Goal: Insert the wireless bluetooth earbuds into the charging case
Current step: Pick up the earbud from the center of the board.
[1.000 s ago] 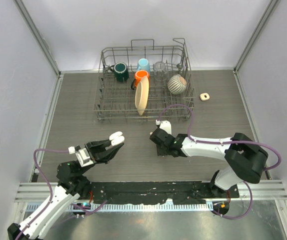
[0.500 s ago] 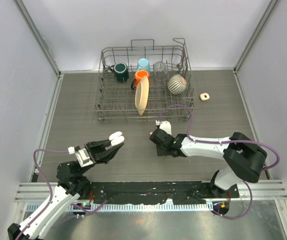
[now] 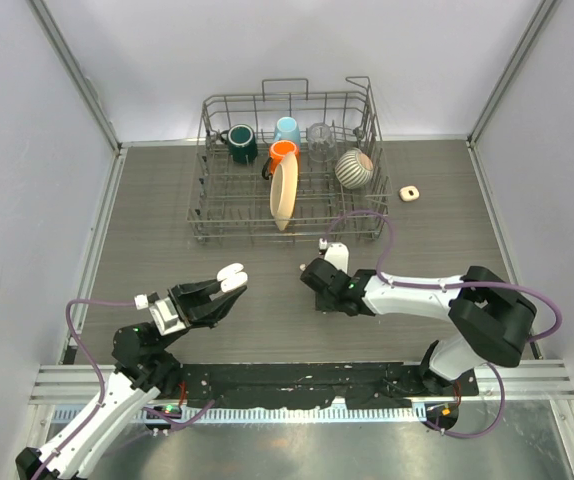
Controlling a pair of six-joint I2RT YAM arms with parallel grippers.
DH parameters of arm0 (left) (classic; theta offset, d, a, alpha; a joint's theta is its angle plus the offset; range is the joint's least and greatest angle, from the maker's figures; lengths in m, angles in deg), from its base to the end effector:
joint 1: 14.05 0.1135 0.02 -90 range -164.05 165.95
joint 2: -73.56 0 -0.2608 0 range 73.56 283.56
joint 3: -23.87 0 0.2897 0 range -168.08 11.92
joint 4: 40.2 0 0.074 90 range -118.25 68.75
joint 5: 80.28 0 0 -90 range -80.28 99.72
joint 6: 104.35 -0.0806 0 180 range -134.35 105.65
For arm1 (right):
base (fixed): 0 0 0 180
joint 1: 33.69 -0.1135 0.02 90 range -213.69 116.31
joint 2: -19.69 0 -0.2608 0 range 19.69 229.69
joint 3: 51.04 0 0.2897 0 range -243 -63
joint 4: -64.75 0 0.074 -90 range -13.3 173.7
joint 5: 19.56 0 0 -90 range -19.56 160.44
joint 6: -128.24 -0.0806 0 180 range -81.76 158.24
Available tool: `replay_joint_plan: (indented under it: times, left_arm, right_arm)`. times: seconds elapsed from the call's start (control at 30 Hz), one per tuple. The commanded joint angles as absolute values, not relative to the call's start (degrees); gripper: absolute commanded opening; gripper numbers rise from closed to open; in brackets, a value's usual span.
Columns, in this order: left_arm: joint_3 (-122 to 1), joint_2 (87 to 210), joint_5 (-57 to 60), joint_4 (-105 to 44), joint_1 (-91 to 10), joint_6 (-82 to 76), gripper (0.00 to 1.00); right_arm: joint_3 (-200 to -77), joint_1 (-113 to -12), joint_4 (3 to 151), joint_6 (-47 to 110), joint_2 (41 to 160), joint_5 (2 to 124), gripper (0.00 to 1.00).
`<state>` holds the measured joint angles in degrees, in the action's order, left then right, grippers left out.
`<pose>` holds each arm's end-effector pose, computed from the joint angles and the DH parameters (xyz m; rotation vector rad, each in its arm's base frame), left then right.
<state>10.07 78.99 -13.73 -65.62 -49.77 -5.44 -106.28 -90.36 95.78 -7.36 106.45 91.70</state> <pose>0.1192 -0.1253 0.2626 0.6118 0.8855 -0.9059 0.2008 0.2521 0.0901 -0.1297 2.5518 0.1848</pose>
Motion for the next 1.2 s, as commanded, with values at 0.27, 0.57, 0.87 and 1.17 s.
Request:
replay_joint_plan:
  times: [0.27,0.57,0.87,1.17]
  left_arm:
    - [13.06,77.69,-12.08,-65.96,-49.73,-5.65,0.0]
    - [12.97,77.87,-12.08,-65.87,-49.73,-5.65,0.0]
    - [12.97,78.4,-12.17,-66.31,-49.73,-5.74,0.0]
    - [12.8,78.75,-12.17,-66.4,-49.73,-5.91,0.0]
  right_arm:
    - [-101.75,-90.65,91.82,-17.92,102.39,96.63,0.48]
    - [-103.86,-90.65,93.23,-11.26,103.8,96.28,0.52]
    - [-105.97,-90.65,93.32,-4.12,106.17,93.03,0.45]
    - [-106.33,-90.56,93.67,-2.98,106.61,91.45,0.43]
